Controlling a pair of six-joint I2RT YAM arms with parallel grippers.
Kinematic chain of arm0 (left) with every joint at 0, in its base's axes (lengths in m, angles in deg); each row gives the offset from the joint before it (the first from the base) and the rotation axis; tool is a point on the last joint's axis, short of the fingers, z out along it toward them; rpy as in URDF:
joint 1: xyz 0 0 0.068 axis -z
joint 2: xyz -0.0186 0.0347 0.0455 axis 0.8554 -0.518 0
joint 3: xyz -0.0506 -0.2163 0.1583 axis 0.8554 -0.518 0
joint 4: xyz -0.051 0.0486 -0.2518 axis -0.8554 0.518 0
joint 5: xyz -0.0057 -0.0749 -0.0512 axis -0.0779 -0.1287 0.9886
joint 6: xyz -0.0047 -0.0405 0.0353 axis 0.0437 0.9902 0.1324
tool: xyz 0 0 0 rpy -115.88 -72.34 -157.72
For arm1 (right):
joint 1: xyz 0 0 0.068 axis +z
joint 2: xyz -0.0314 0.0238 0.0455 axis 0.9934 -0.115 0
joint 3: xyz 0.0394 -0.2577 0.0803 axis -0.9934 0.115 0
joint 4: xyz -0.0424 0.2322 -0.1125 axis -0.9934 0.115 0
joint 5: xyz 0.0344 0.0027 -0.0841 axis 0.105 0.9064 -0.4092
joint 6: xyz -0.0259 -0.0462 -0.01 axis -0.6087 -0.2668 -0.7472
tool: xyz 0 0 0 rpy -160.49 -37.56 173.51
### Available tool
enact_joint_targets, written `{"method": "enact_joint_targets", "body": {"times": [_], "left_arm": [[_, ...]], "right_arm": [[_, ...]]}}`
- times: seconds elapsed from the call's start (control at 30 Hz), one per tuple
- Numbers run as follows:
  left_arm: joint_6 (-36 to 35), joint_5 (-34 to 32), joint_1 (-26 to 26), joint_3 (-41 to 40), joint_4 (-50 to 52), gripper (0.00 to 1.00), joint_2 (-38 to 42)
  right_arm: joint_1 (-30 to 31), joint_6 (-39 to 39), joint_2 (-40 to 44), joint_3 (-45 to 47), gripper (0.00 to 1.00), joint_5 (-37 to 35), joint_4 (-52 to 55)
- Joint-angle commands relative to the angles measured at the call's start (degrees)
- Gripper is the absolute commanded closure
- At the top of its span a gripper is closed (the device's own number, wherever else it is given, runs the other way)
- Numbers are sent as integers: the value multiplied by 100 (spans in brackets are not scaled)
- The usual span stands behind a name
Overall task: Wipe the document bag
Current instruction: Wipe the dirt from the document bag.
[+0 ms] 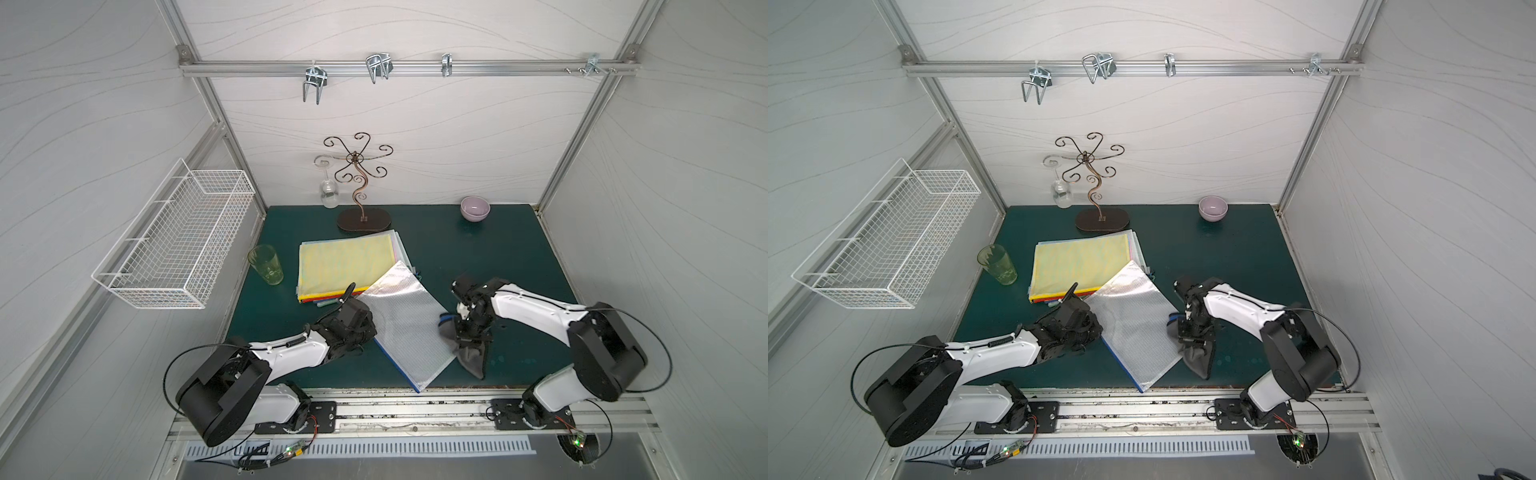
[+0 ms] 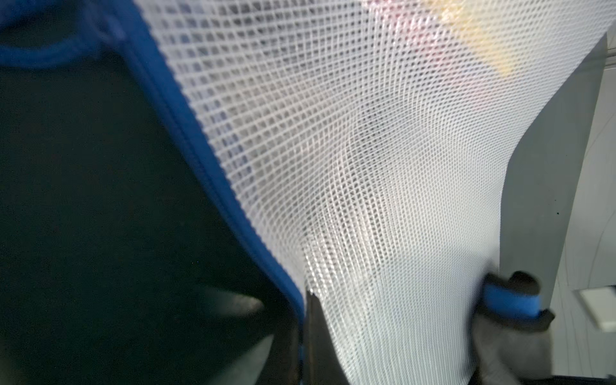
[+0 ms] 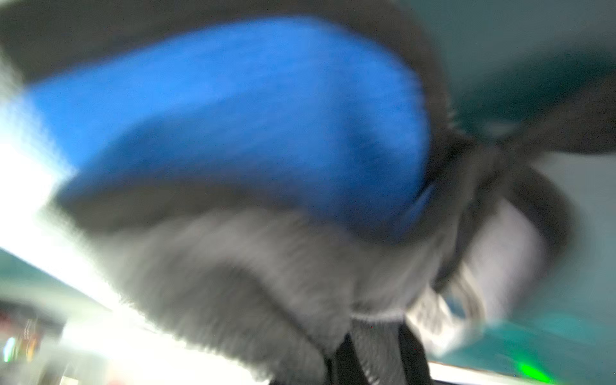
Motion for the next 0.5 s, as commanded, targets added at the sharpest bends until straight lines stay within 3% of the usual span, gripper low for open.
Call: {"method": "enact_joint_targets", "body": {"times": [0.0,0.2,0.4,0.47], "left_arm": [[-53,-118,-11,-161,354,100,85],[-141,-15,-13,-240,458,100,351],[-344,264,-7,-246,591,100,539],[-306,278,-4,-337,623,100,635]], "right_arm": [[209,-198,233,-794,100,-864,225],[1174,-920,-1544,-2743,100,840,-245],[1538,-671,-3141,-3751,100,2807,-1426],[1537,-561,-3771,-4123,100,2920,-1393]]}}
